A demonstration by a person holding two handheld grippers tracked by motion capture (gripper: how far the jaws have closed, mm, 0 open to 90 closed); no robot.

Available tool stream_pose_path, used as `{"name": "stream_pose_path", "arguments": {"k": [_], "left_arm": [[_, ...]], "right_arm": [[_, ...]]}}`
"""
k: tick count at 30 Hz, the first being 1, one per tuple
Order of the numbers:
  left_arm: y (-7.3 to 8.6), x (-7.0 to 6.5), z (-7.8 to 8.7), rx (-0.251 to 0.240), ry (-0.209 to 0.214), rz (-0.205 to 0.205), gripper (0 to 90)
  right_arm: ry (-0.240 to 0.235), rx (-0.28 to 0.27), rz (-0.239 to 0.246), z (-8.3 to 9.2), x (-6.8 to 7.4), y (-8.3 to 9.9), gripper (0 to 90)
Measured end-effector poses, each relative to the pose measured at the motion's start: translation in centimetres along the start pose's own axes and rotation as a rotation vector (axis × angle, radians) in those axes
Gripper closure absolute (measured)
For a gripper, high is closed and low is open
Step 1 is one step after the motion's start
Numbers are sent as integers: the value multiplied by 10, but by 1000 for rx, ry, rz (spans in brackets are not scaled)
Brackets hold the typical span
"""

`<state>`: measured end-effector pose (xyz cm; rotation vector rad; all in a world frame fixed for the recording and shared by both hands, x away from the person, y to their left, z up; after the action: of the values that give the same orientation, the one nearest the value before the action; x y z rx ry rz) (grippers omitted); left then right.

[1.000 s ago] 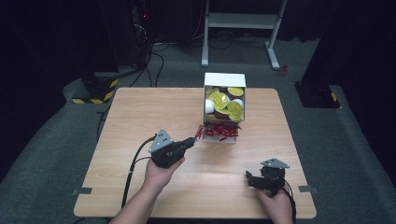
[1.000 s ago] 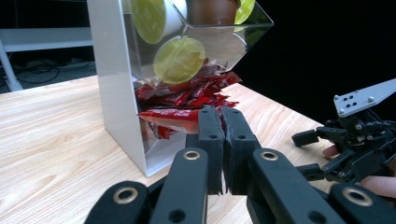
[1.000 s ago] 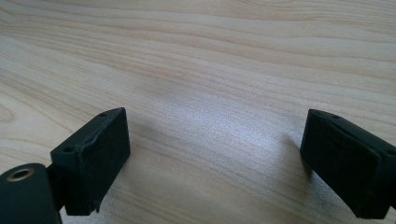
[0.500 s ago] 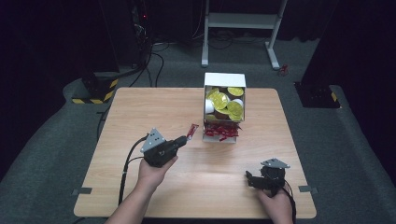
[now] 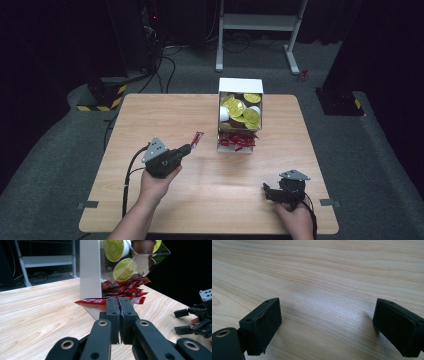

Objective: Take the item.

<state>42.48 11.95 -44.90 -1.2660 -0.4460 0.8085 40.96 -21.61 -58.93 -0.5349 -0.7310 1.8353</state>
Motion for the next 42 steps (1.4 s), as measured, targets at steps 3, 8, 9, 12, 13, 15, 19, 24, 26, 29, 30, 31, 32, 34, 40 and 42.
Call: {"name": "stream_pose_path", "arguments": {"k": [3, 8, 9, 12, 13, 15, 19, 24, 26, 29, 30, 31, 32, 34, 40, 42], "left_arm": [[0, 4, 3, -2, -11, 2, 873], [2, 13, 7, 0, -31, 6, 873], [3, 15, 7, 2, -35, 2, 873], [4, 20, 10, 1, -45, 12, 873], [5, 22, 11, 5, -50, 6, 873], [6, 25, 12, 4, -56, 14, 873], [9, 32, 14, 10, -71, 12, 874], [11, 42, 17, 12, -94, 20, 873], [12, 46, 18, 15, -99, 23, 874], [15, 51, 18, 22, -113, 23, 873], [16, 53, 18, 25, -116, 31, 874], [17, 54, 18, 26, -119, 30, 873], [18, 56, 18, 29, -123, 32, 873], [21, 59, 18, 32, -132, 39, 873], [30, 69, 17, 48, -152, 50, 873], [33, 70, 17, 52, -156, 57, 873]], "right_arm": [[0, 0, 1, 0, 0, 0, 82], [0, 0, 0, 0, 0, 0, 82], [0, 0, 0, 0, 0, 0, 82], [0, 0, 0, 0, 0, 0, 82], [0, 0, 0, 0, 0, 0, 82], [0, 0, 0, 0, 0, 0, 82], [0, 0, 0, 0, 0, 0, 82], [0, 0, 0, 0, 0, 0, 82], [0, 0, 0, 0, 0, 0, 82], [0, 0, 0, 0, 0, 0, 82], [0, 0, 0, 0, 0, 0, 82], [0, 0, 0, 0, 0, 0, 82], [1, 0, 0, 0, 0, 0, 82], [1, -1, 2, 0, 0, 0, 82], [0, 0, 0, 0, 0, 0, 82], [1, 2, 0, 0, 0, 0, 82]]}}
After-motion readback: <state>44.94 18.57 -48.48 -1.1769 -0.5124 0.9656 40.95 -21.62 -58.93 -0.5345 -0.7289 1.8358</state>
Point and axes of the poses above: each handheld gripper's, and its own axes: z roughly backward along the jaws, y roughly out of its underside, x roughly to its left, the point moved 9 cm from there along -z, roughly forward along the jaws, and after that the axes turned 1 degree about y, right-handed, at the moved point
